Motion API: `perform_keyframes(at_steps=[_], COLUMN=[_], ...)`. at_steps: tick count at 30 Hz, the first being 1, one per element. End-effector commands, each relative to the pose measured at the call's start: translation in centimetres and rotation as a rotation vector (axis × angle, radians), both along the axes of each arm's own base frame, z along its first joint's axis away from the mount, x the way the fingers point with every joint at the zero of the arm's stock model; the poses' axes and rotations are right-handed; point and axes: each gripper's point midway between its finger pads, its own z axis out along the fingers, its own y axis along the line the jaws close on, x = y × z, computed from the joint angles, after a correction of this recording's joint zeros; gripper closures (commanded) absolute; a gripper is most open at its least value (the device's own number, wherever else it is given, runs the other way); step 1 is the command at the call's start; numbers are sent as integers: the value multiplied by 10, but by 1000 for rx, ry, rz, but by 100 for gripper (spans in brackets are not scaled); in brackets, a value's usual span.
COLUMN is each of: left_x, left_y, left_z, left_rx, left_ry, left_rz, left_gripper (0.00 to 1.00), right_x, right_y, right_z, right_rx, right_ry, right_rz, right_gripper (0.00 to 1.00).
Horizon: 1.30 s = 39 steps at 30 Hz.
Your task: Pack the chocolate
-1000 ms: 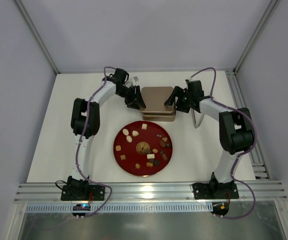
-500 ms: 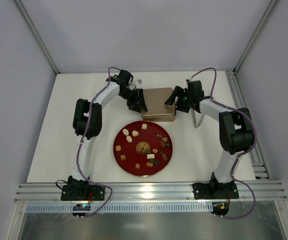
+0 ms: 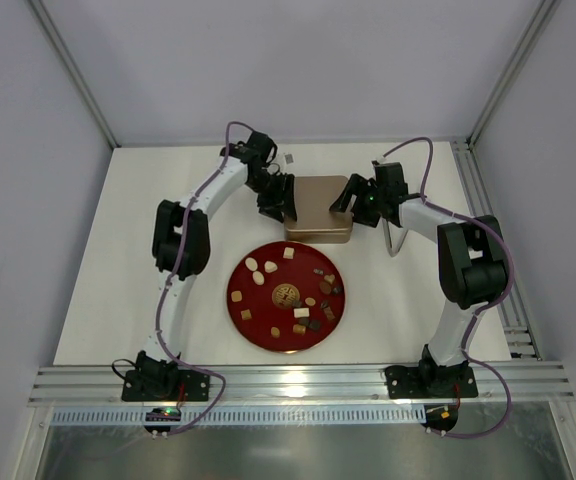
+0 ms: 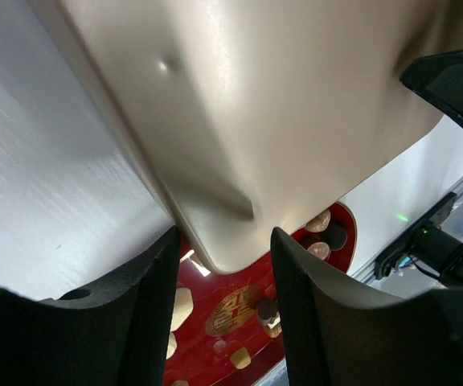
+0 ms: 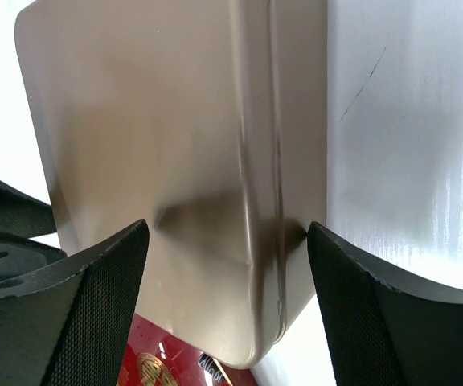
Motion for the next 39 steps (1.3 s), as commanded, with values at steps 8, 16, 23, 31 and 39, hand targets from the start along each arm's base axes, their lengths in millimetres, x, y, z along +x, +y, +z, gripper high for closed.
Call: perform_keyframes(at_steps=[8,16,23,31,39], left_x=[-5,-5,-7,-8,-14], left_y=[-3,3,7,11,20], left_z=[2,-8,-16,-20,-35], left_rx=[48,92,116,140,190], left_ry=[-18,-8,3,12,38], left_rz=[-57,-44,-40,-31,-21], left_gripper=[51,51,49,48,48], right_x=[8,2,-5,-13,-24], right_y=[7,2,-1,-14,-18], right_z=[12,1,-11,-23,-27], right_rx=[25,1,25,51,35], right_ry=[-49,-20,15,42,59], right_rz=[10,-6,-24,-42,-44], right_gripper=[23,28,36,45,51])
